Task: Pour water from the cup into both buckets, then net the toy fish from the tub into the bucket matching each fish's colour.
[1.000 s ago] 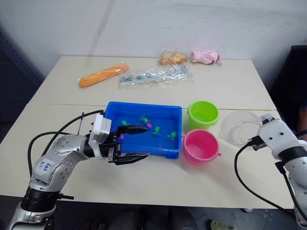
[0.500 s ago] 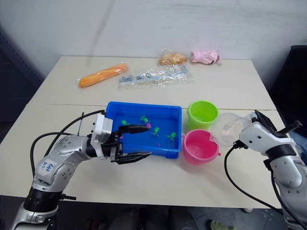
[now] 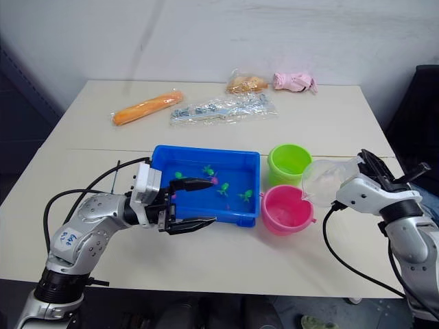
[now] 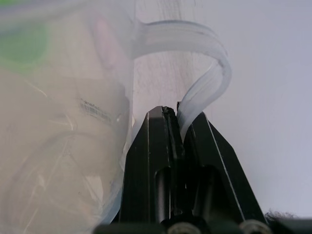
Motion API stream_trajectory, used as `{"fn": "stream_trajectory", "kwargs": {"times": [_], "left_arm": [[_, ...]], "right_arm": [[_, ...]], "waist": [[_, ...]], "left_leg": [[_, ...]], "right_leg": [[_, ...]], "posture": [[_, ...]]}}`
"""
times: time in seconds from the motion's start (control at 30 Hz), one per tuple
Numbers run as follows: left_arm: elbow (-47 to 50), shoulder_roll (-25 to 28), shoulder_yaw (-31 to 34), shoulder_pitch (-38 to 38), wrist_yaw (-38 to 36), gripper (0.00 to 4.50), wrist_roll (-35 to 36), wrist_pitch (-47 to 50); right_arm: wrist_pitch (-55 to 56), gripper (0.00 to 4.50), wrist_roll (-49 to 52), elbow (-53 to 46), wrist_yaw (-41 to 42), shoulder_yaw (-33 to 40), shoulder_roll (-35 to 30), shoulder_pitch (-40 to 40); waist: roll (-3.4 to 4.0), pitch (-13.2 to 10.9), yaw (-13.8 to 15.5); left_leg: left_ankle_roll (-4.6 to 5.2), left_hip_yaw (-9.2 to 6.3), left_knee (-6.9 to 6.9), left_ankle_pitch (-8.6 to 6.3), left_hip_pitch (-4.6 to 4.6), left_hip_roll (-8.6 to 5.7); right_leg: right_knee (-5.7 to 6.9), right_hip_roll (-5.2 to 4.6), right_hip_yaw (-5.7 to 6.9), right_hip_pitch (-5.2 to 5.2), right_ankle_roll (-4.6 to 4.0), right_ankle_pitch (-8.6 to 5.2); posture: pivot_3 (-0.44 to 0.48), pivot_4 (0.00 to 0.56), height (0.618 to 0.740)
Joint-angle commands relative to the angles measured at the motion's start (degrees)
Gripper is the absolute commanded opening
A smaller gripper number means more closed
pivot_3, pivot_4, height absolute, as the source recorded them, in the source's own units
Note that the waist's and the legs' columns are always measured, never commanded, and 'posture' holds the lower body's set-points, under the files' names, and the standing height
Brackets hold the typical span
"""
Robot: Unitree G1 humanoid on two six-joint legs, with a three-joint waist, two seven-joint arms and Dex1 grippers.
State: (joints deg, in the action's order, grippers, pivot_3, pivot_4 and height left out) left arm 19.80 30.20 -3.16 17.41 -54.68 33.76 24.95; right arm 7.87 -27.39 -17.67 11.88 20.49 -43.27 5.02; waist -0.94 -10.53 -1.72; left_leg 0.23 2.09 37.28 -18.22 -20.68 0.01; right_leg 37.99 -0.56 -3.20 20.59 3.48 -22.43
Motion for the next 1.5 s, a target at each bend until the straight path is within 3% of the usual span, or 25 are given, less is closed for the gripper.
{"fn": "stream_trajectory", "kwargs": {"times": [0.03, 0.43, 0.97, 1.37, 1.5], "left_arm": [[1.04, -0.06, 0.60, 0.79, -0.13, 4.50, 0.12, -1.09], [0.52, -0.34, 0.43, 1.02, -0.29, 4.50, -0.23, -1.83], [-0.04, -0.46, 0.47, 1.35, -0.12, 4.50, -0.54, -2.62], [0.39, 0.11, 1.89, 0.78, 0.43, 4.50, 0.39, -1.92], [0.54, 0.55, 3.47, 0.95, 0.57, 4.50, 1.71, -0.94]], "right_arm": [[2.42, 0.02, -2.08, -1.26, -2.03, 0.78, -0.89, -0.21], [9.18, 0.02, -6.38, 0.76, -5.33, 1.15, -1.12, 0.22], [10.22, 0.02, -7.16, 2.10, -6.80, 0.87, -0.30, -0.92], [3.57, 0.02, 6.22, 2.82, 0.76, -0.18, 4.31, -2.12], [-2.05, 0.02, 16.97, 3.17, 5.29, 1.41, 6.74, -2.78]], "waist": [[0.00, 0.00, -0.01], [0.00, 0.00, -0.01], [0.00, 0.00, -0.02], [0.00, 0.00, -0.05], [0.00, 0.00, -0.03]], "left_leg": [[0.00, 0.00, 0.00, 0.00, 0.00, 0.00], [0.00, 0.00, 0.06, 0.01, 0.00, 0.00], [0.00, 0.00, 0.08, 0.01, 0.00, 0.00], [0.01, 0.00, 0.10, 0.02, 0.01, 0.00], [0.01, 0.00, 0.12, 0.02, 0.01, 0.01]], "right_leg": [[0.00, 0.00, 0.00, 0.00, 0.00, 0.00], [0.06, 0.00, 0.00, 0.00, 0.00, 0.00], [0.10, 0.00, 0.00, 0.00, 0.00, 0.00], [0.14, 0.00, 0.00, -0.01, 0.00, 0.00], [0.14, 0.00, 0.00, -0.01, 0.00, 0.00]], "posture": [[0.000, 0.150, 0.740], [0.000, 0.150, 0.740], [0.000, 0.150, 0.740], [0.000, 0.150, 0.740], [0.000, 0.150, 0.740]]}}
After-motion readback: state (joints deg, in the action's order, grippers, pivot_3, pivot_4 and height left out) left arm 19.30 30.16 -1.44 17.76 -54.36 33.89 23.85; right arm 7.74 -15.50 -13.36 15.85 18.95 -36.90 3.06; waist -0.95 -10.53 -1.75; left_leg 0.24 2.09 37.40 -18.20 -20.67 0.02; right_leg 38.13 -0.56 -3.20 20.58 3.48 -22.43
